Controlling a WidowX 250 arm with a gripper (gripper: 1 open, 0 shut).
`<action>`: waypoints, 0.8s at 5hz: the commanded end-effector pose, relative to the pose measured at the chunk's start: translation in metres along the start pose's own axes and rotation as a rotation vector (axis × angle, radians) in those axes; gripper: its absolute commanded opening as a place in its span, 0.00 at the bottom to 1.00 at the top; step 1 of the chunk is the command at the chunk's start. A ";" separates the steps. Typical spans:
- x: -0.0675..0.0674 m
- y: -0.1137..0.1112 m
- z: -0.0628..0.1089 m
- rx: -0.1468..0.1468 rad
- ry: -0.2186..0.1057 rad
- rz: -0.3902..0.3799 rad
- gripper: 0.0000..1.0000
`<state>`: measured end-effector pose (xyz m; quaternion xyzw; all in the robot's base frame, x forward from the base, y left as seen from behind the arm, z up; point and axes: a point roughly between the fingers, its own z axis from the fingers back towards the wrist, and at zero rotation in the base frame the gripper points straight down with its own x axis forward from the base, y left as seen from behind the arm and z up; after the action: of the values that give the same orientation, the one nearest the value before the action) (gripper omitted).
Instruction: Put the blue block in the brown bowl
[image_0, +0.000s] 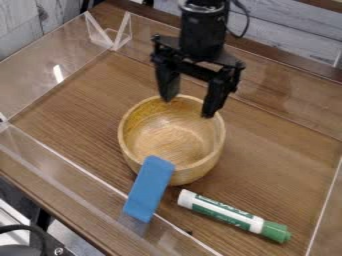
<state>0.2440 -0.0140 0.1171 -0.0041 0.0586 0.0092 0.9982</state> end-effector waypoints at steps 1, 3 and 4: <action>-0.022 -0.006 0.012 -0.007 -0.062 0.000 1.00; -0.041 -0.013 0.007 -0.005 -0.064 -0.008 1.00; -0.046 -0.014 0.004 -0.003 -0.067 -0.010 1.00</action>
<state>0.1950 -0.0282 0.1174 -0.0050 0.0463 0.0074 0.9989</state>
